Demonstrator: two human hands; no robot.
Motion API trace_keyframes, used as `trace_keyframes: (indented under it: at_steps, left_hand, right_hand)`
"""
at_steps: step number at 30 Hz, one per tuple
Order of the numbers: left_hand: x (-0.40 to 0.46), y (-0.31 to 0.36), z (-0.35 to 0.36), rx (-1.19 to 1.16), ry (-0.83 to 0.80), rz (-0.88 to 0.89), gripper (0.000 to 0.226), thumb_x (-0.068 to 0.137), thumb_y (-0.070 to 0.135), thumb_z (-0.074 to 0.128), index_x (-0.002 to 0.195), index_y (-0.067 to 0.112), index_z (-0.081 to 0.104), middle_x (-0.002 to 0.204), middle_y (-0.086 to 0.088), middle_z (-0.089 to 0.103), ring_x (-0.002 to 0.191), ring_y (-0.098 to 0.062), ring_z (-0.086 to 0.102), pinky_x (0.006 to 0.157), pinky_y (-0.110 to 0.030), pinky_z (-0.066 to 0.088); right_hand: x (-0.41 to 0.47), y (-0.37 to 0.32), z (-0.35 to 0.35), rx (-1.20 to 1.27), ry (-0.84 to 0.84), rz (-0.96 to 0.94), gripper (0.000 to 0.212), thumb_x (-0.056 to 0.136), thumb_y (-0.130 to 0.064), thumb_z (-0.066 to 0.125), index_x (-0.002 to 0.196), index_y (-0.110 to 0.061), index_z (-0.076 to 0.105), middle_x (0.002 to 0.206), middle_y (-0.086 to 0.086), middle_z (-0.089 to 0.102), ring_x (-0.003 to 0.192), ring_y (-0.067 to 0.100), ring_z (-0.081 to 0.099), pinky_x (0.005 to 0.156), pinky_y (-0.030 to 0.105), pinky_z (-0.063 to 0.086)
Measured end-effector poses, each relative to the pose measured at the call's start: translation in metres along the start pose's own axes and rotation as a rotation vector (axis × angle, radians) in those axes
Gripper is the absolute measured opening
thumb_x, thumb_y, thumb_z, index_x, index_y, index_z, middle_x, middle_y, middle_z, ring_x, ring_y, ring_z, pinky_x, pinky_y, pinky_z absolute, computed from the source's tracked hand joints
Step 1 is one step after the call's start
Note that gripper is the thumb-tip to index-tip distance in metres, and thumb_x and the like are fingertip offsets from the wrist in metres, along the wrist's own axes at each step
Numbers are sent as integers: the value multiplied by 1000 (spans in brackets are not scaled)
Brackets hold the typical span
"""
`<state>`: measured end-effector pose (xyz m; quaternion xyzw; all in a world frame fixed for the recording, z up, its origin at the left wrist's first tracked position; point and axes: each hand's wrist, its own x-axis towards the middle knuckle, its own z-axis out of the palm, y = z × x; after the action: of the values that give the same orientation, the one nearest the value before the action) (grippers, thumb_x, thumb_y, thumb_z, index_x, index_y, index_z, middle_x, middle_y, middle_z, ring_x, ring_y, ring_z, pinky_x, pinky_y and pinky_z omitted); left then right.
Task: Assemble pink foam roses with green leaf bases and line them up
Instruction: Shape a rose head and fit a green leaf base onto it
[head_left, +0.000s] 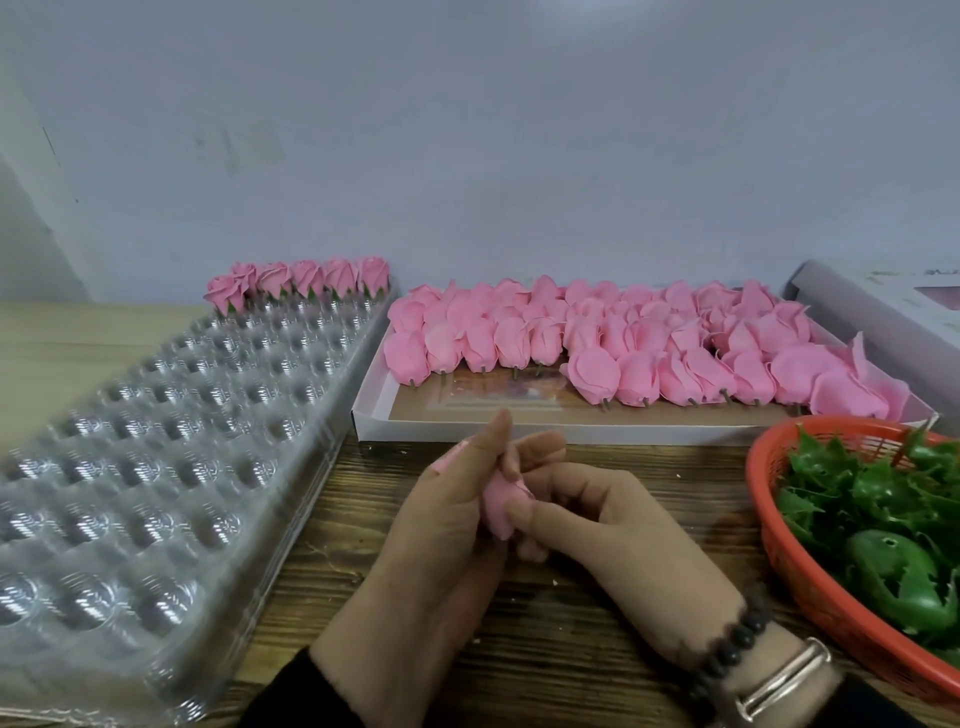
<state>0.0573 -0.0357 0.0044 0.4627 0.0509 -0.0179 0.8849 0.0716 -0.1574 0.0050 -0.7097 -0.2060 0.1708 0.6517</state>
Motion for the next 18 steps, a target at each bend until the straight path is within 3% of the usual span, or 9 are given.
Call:
trace_keyframes:
  at_steps: [3, 4, 6, 7, 10, 11, 13, 15, 18]
  left_hand:
    - [0, 2, -3, 184, 100, 191, 31, 68, 33, 65, 46, 14, 53, 69, -15, 65, 62, -22, 61, 60, -32, 49]
    - [0, 3, -4, 307, 135, 277, 31, 70, 31, 65, 46, 13, 56, 59, -11, 62, 56, -17, 58, 56, -26, 49]
    - [1, 6, -9, 579, 181, 431, 28, 74, 21, 69, 50, 13, 56, 44, -1, 53, 42, -7, 48, 44, -16, 40]
    - [2, 8, -10, 696, 180, 480, 26, 73, 16, 73, 55, 13, 55, 44, -1, 52, 41, -6, 46, 42, -17, 38]
    - [3, 8, -12, 954, 115, 453, 34, 69, 13, 80, 88, 29, 56, 61, 3, 62, 52, -1, 54, 53, -16, 45]
    - [4, 6, -14, 1037, 92, 420, 49, 70, 14, 79, 104, 38, 52, 66, 7, 63, 57, 2, 57, 56, -11, 45]
    - [6, 2, -15, 1181, 20, 388, 84, 73, 19, 76, 132, 53, 26, 74, 17, 61, 69, 7, 59, 62, -2, 42]
    - [7, 0, -17, 1245, -39, 375, 102, 72, 20, 75, 133, 57, 2, 84, 22, 60, 77, 11, 58, 69, 0, 41]
    - [8, -1, -18, 1256, -83, 356, 108, 69, 23, 76, 124, 62, -8, 91, 15, 64, 82, 7, 60, 72, -5, 44]
  right_hand:
    - [1, 2, 0, -186, 181, -121, 17, 83, -26, 62, 76, -11, 68, 69, 4, 64, 65, 9, 53, 62, 23, 43]
    - [1, 2, 1, -221, 233, -162, 13, 83, -24, 62, 76, -14, 67, 69, 3, 64, 65, 6, 53, 62, 20, 43]
    - [1, 1, 1, -202, 274, -221, 4, 80, -19, 65, 84, -20, 65, 74, -5, 63, 70, 0, 55, 66, 11, 42]
    - [0, 2, 0, -193, 276, -241, 14, 79, -16, 68, 90, -23, 63, 82, -7, 64, 78, -1, 57, 72, 10, 43]
    - [-1, 1, -2, -223, 185, -292, 38, 77, -14, 73, 106, -33, 59, 104, -8, 62, 96, 2, 56, 84, 10, 41]
    - [-1, 1, -2, -248, 139, -305, 42, 77, -16, 73, 110, -35, 57, 108, -8, 61, 97, 2, 56, 83, 8, 40]
    - [-1, 2, -3, -280, 65, -315, 45, 73, -20, 69, 113, -36, 56, 109, -8, 61, 94, -1, 55, 82, 7, 39]
    - [0, 2, -4, -249, 13, -287, 42, 75, -15, 69, 110, -33, 59, 102, -7, 62, 86, -3, 55, 78, 10, 41]
    - [0, 3, -7, -192, -9, -241, 35, 77, -7, 70, 100, -32, 62, 92, -4, 64, 76, 2, 55, 69, 15, 44]
